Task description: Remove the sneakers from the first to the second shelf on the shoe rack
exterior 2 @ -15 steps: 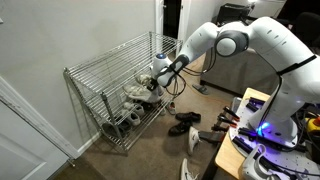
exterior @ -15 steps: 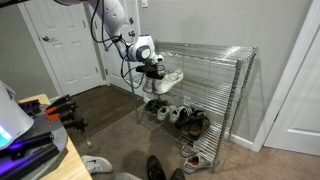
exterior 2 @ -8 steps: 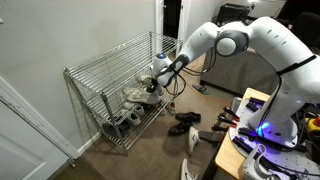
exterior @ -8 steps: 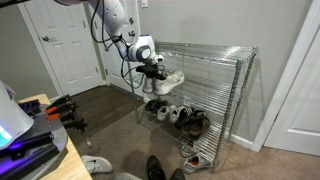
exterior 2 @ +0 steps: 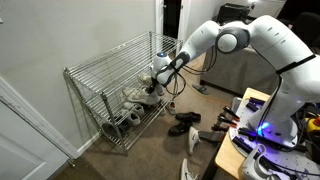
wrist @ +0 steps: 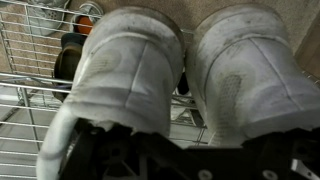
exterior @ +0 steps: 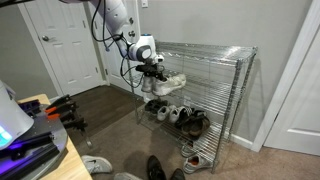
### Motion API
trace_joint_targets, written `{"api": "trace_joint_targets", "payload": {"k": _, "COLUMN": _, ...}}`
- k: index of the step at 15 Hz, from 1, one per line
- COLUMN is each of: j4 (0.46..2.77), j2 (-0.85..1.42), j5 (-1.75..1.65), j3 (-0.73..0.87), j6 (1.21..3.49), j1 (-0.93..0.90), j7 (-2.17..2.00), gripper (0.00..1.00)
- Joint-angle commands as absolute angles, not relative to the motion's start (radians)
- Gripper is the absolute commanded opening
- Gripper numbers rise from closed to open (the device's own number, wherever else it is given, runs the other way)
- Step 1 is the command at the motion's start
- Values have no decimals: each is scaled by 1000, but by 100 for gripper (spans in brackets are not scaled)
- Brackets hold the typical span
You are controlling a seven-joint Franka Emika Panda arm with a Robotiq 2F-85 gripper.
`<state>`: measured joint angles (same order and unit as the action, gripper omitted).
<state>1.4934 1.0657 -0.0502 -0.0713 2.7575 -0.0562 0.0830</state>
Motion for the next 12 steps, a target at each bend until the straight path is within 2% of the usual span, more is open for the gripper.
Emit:
{"api": "trace_joint_targets", "payload": {"k": 1, "j4": 1562, "j2": 978, "j5": -46, "j3": -101, "j6": 2772, "j1": -23, "j7": 122, "gripper": 100}}
{"api": "trace_joint_targets", "payload": {"k": 3, "j4": 1599, "j2": 969, "j5": -57, "j3": -104, "j6": 2842, "j1": -24, "j7": 133, "gripper": 100}}
{"api": "trace_joint_targets", "payload": {"k": 8, "j4": 1705, "j2": 966, "j5": -133, "j3": -36, "j6": 3196, "j1": -87, "j7": 123, "gripper": 100}}
{"api": "trace_joint_targets", "payload": {"k": 12, "j4": 1729, "j2": 954, "j5": -144, "j3": -23, "j6": 3322, "j1": -94, "j7": 117, "gripper": 100}}
